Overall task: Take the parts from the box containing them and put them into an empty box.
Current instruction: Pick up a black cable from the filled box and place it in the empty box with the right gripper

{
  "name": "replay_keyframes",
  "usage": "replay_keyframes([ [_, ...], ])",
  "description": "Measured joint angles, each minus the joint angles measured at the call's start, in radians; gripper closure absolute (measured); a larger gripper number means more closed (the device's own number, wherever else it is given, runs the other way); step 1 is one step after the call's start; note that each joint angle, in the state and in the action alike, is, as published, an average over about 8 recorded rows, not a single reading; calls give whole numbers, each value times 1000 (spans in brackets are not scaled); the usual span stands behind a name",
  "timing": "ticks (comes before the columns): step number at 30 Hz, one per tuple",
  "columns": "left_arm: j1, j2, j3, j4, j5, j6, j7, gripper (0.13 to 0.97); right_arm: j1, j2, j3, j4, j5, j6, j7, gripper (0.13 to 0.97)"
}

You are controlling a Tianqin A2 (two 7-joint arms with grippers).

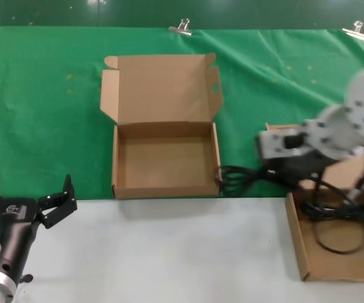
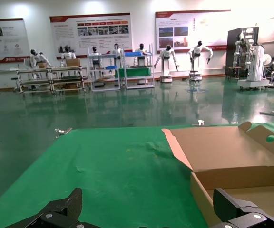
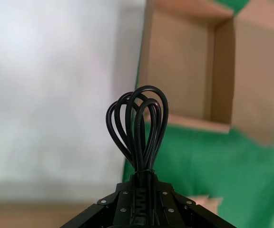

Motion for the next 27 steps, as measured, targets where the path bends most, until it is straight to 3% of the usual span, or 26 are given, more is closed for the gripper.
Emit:
replay_keyframes([
  [15, 0, 0, 0, 0, 0, 0, 0, 132, 144, -326, -89, -457, 19, 256, -150, 887],
  [21, 0, 0, 0, 0, 0, 0, 0, 132, 229, -403, -260, -656, 191, 398, -201, 887],
  [27, 0, 0, 0, 0, 0, 0, 0, 132, 283, -427, -450, -753, 363, 528, -209, 887],
])
